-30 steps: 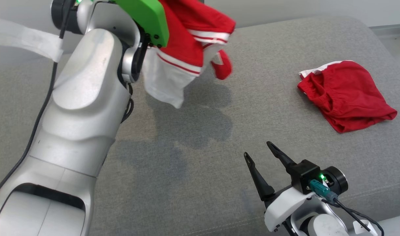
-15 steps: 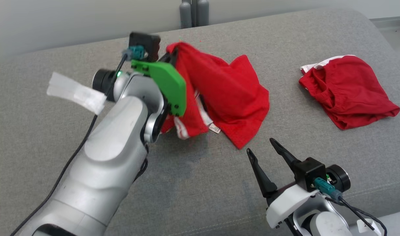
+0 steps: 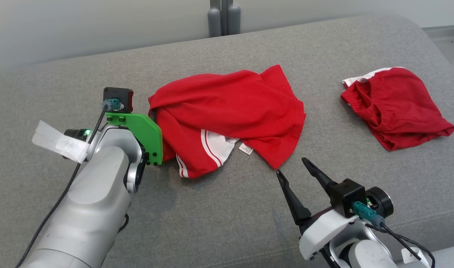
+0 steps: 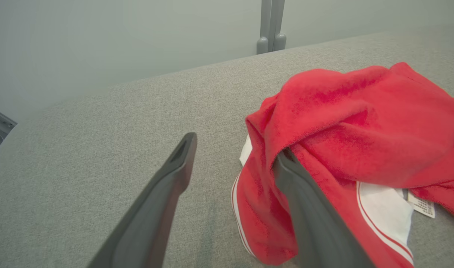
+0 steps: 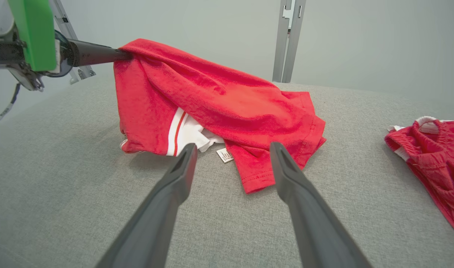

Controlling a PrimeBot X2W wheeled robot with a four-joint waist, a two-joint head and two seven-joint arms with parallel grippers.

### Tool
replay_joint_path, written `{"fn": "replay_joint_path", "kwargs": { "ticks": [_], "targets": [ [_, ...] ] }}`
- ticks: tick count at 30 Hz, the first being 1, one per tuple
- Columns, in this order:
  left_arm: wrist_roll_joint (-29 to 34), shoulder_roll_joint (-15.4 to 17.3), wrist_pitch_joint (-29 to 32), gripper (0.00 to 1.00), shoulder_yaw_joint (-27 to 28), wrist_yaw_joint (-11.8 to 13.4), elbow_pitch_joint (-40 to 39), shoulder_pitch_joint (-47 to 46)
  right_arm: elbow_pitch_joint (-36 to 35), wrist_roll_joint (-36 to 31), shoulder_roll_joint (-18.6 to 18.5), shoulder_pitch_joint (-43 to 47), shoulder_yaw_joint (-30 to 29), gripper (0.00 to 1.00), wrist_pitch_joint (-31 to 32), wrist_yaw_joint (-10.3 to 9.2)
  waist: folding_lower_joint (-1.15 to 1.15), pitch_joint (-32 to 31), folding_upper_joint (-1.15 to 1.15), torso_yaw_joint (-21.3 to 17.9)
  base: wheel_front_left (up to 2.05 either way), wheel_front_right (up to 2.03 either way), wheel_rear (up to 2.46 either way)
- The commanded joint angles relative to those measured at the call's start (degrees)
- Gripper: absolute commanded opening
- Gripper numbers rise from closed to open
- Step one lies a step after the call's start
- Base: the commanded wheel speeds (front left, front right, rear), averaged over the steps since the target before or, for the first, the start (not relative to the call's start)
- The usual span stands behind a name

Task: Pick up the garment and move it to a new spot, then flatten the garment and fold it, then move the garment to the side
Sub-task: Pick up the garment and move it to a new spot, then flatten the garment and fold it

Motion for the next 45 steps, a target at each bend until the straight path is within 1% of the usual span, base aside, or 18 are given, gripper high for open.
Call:
{"fn": "replay_joint_path", "kwargs": {
  "ticks": [1,4,8,10,12,14,18,22,25,28,36,38,39,40,41,42,45],
  "targets": [
    [-0.6,0.0,-0.2,1.0,0.1,-0.7,0.3,0.8,0.2,0.6,0.0,0.2,-0.1,1.0,-0.4,-0.08,0.0,-0.5,0.0,0.3,0.0,0.0,0.0],
    [-1.6,-1.5,0.3,1.0,-0.2,-2.4,-0.4,1.0,0.4,0.5,0.0,0.9,-0.3,1.0,-0.4,-0.08,0.0,-1.4,0.0,0.8,0.0,0.0,0.0],
    [-3.4,-3.1,3.2,1.0,-0.9,-4.0,-3.3,2.2,0.3,0.4,0.0,1.4,-0.2,1.0,-0.2,-0.08,0.0,-2.6,0.0,1.3,0.0,0.0,0.0],
    [-4.7,-4.4,5.5,1.0,-1.9,-6.0,-6.0,3.7,0.1,0.5,0.0,1.8,-0.2,1.0,0.0,-0.08,0.0,-3.0,0.0,1.5,0.0,0.0,0.0],
    [-4.8,-5.2,7.6,1.0,-4.2,-7.6,-9.3,5.4,-0.2,0.5,0.0,2.1,-0.2,1.0,0.0,-0.08,0.0,-3.2,0.0,1.6,0.0,0.0,0.0],
    [-4.1,-5.6,9.0,1.0,-6.7,-8.2,-12.2,7.1,-0.3,0.4,0.0,2.1,-0.2,1.0,0.1,-0.08,0.0,-3.1,0.0,1.5,0.0,0.0,0.0],
    [-1.9,-5.9,9.5,1.0,-10.5,-7.0,-15.4,9.8,-0.6,0.5,0.0,1.6,0.3,1.0,0.1,-0.08,0.0,-2.4,0.0,0.9,0.0,0.0,0.0],
    [1.9,-5.2,7.2,1.0,-13.3,-5.4,-15.1,9.7,-0.7,0.4,0.0,0.9,0.6,1.0,0.0,-0.08,0.0,-1.2,0.0,-0.3,0.0,0.0,0.0],
    [4.2,-4.7,4.7,1.0,-14.4,-4.6,-13.1,9.2,-0.9,0.1,0.0,0.5,0.6,1.0,0.0,-0.08,0.0,0.0,0.0,-1.3,0.0,0.0,0.0],
    [6.5,-3.9,2.6,1.0,-15.9,-4.6,-10.1,7.9,-1.2,-0.1,0.0,-0.1,0.5,1.0,-0.1,-0.08,0.0,1.3,0.0,-2.3,0.0,0.0,0.0],
    [9.0,-3.0,0.9,1.0,-17.9,-4.6,-2.1,6.1,-1.1,0.1,0.0,-0.6,-0.2,1.0,-0.9,-0.08,0.0,3.6,0.0,-3.9,0.0,0.0,0.0],
    [8.6,-3.0,0.3,1.0,-17.7,-4.7,-0.4,5.9,-1.0,0.3,0.0,-0.8,-0.2,1.0,-1.2,-0.08,0.0,4.1,0.0,-4.2,0.0,0.0,0.0],
    [8.7,-3.0,0.0,0.89,-17.7,-4.6,0.3,5.6,-1.0,0.4,0.0,-0.8,-0.2,1.0,-1.3,-0.08,0.0,4.2,0.0,-4.2,0.0,0.0,0.0],
    [8.8,-2.9,-0.5,0.54,-17.6,-4.5,0.9,5.3,-0.9,0.6,0.0,-0.9,-0.2,1.0,-1.5,-0.08,0.0,4.3,0.0,-4.3,0.0,0.0,0.0],
    [8.7,-3.0,-1.0,0.31,-17.5,-4.4,1.4,5.1,-0.8,0.6,0.0,-1.0,-0.2,1.0,-1.5,-0.08,0.0,4.4,0.0,-4.3,0.0,0.0,0.0],
    [8.4,-3.2,-1.5,0.01,-17.3,-4.3,2.0,5.0,-0.7,0.7,0.0,-1.0,-0.3,1.0,-1.6,-0.08,0.0,4.5,0.0,-4.3,0.0,0.0,0.0],
    [7.2,-3.5,-2.8,0.0,-16.5,-4.7,3.3,4.8,-0.4,0.9,0.0,-1.1,-0.4,1.0,-1.9,-0.08,0.0,4.5,0.0,-4.2,0.0,0.0,0.0]
  ]
}}
